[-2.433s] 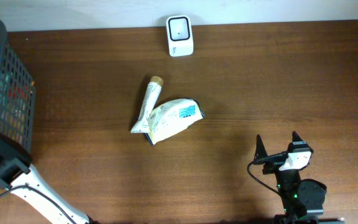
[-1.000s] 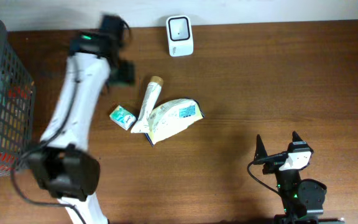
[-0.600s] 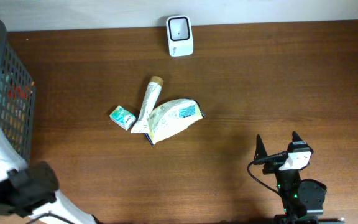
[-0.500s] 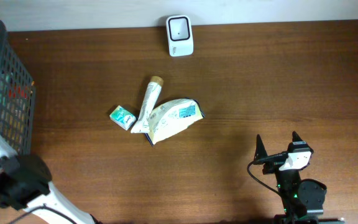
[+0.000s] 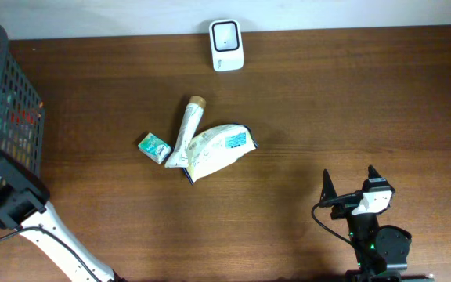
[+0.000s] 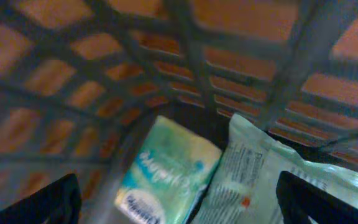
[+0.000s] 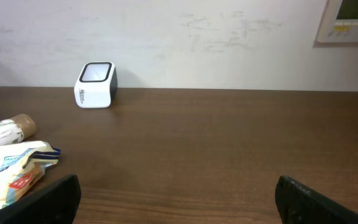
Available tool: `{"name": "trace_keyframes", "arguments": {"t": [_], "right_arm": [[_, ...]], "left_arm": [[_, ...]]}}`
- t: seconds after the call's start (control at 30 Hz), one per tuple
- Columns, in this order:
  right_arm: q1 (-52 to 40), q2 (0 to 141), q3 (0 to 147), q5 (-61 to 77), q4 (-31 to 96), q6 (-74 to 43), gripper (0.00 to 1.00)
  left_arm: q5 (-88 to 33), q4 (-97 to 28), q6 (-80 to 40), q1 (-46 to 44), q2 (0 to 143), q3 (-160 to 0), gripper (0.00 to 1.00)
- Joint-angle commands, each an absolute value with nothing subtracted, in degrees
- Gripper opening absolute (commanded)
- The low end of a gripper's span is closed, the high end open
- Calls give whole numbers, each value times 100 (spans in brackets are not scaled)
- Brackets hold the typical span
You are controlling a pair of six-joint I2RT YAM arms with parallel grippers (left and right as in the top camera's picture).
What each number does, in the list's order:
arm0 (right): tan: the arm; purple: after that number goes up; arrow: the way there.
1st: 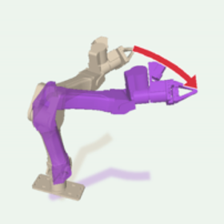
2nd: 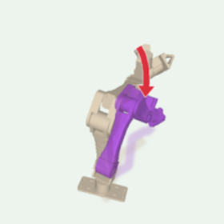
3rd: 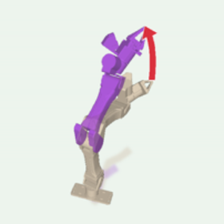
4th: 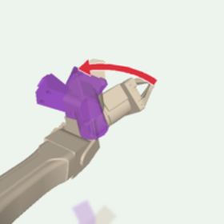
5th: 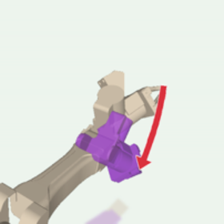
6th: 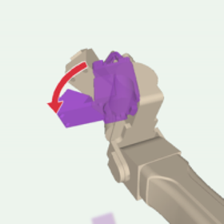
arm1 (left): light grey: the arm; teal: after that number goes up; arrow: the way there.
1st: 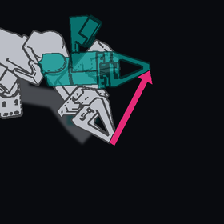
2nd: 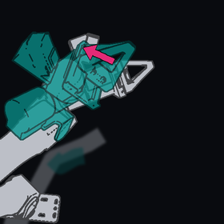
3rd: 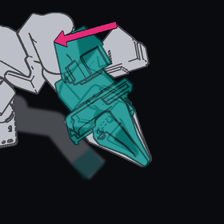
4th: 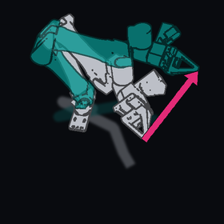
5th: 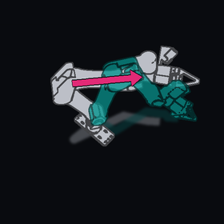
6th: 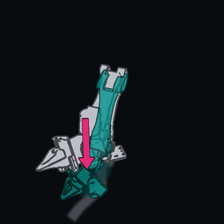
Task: Scan the item barcode
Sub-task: 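Reach the left gripper into the basket and grasp the green wipes bag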
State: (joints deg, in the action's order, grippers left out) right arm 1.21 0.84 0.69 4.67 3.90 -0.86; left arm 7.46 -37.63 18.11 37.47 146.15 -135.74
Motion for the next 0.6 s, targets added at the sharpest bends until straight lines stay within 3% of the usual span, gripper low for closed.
{"name": "trace_keyframes", "arguments": {"t": [0.0, 0.2, 0.37, 0.57], "right_arm": [[152, 47, 32, 539, 408, -84, 99], [152, 47, 32, 539, 410, -84, 99], [152, 47, 32, 539, 410, -84, 99], [152, 47, 32, 539, 410, -84, 99]], "left_arm": [[617, -3621, 2029, 3756, 15010, -13590, 97], [622, -3691, 2029, 3756, 15548, -13590, 98], [620, -4200, 1892, 3767, 15646, -13598, 84], [-130, -5113, 1406, 3833, 15585, -14792, 88]]}}
